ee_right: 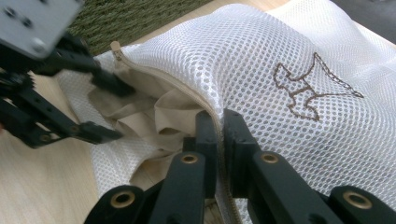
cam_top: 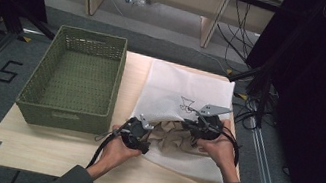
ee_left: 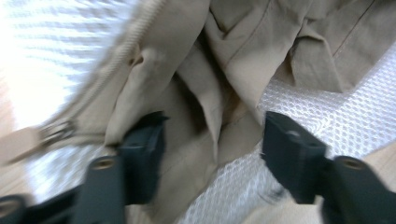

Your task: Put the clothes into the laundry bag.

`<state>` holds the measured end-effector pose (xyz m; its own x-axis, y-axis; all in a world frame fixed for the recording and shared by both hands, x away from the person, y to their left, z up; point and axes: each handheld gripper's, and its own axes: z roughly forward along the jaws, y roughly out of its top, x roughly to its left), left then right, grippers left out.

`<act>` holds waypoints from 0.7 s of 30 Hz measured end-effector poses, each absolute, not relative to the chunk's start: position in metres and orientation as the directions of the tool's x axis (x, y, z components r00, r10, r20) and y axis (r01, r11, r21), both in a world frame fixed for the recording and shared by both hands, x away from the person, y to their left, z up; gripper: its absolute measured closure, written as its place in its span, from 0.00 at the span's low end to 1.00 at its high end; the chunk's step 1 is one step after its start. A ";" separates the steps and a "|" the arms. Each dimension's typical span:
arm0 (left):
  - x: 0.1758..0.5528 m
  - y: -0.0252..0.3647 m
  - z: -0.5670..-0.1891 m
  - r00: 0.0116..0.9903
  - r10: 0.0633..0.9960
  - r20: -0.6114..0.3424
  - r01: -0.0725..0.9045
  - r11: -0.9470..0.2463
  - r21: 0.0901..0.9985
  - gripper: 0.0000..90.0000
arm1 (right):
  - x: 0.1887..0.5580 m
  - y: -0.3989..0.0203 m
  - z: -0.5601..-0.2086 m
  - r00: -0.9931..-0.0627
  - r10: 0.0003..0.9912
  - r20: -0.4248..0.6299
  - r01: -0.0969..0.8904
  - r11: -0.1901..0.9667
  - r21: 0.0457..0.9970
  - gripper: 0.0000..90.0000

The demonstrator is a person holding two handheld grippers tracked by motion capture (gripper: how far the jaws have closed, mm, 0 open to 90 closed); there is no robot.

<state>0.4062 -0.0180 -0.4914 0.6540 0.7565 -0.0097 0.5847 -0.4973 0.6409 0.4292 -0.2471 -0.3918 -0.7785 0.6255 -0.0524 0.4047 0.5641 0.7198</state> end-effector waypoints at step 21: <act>0.446 -0.058 -0.478 0.638 0.767 -0.065 0.543 -0.389 0.744 0.89 | 0.428 -0.250 -0.390 -0.781 0.622 -0.052 0.401 0.564 0.722 0.97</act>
